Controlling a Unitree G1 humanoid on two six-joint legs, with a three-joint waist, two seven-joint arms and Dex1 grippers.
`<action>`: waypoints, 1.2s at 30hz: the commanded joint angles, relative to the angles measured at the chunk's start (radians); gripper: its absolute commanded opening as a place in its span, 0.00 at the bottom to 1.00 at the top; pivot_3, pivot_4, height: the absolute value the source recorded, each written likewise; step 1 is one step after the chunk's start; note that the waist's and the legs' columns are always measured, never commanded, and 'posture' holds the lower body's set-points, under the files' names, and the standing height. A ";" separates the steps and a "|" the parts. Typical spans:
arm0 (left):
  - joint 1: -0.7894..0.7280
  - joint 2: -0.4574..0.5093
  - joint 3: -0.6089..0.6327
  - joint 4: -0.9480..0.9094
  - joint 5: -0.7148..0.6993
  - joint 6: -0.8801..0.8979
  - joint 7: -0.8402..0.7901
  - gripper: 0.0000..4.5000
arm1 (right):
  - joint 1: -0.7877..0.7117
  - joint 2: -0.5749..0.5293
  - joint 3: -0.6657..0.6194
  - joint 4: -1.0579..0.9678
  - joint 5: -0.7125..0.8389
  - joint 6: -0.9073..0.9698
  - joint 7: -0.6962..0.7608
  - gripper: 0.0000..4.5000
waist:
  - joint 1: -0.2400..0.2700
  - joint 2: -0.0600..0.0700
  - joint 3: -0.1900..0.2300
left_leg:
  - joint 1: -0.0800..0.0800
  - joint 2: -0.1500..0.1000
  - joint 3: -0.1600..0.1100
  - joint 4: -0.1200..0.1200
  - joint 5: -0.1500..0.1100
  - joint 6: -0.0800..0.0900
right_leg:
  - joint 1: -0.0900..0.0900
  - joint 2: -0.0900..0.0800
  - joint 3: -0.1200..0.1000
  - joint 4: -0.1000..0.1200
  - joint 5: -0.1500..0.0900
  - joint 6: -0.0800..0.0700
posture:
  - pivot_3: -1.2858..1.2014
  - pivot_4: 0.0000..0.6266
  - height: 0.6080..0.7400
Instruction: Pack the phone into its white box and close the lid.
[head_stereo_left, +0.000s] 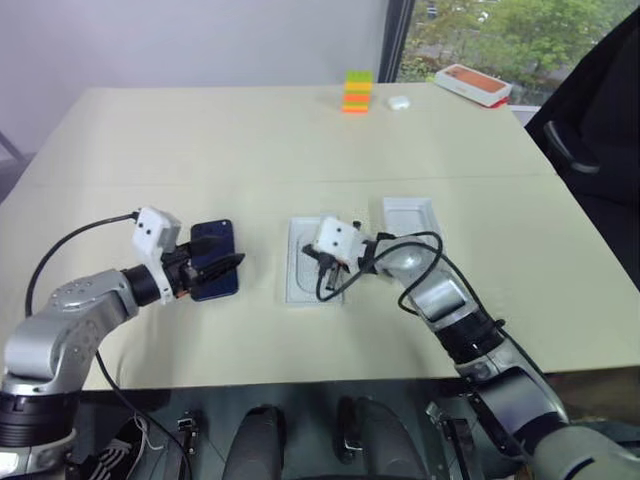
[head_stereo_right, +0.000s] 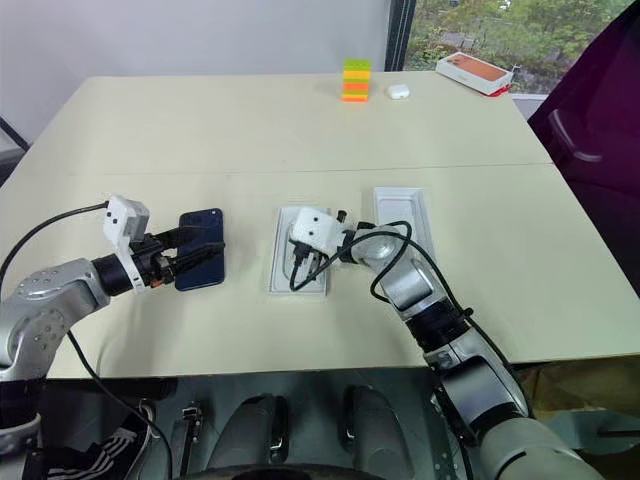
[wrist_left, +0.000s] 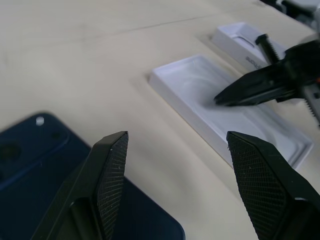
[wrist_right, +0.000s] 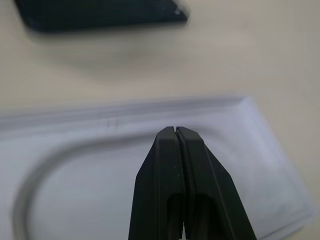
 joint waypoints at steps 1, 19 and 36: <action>-0.036 0.006 0.083 0.055 -0.058 0.068 0.020 0.74 | -0.035 0.017 -0.061 -0.083 0.064 0.026 0.007 0.02 | -0.007 0.000 0.000 | 0.000 0.000 0.000 0.000 0.000 0.000 | 0.000 0.000 0.000 0.000 0.000 0.000 | 0.52 0.24 1.00; -0.230 0.050 0.217 0.511 -0.105 0.395 0.123 0.74 | -0.197 0.243 0.036 0.131 0.007 0.154 -0.097 0.02 | -0.017 0.000 0.000 | 0.000 0.000 0.000 0.000 0.000 0.000 | 0.000 -0.001 0.000 0.002 0.000 0.000 | 0.52 0.24 1.00; -0.339 0.000 0.089 0.647 -0.055 0.598 0.061 0.74 | -0.239 0.312 0.213 0.311 -0.159 0.167 -0.151 0.02 | -0.012 -0.002 -0.001 | 0.001 -0.002 0.000 0.001 0.000 -0.001 | 0.001 -0.004 0.000 0.003 0.000 0.000 | 0.52 0.24 1.00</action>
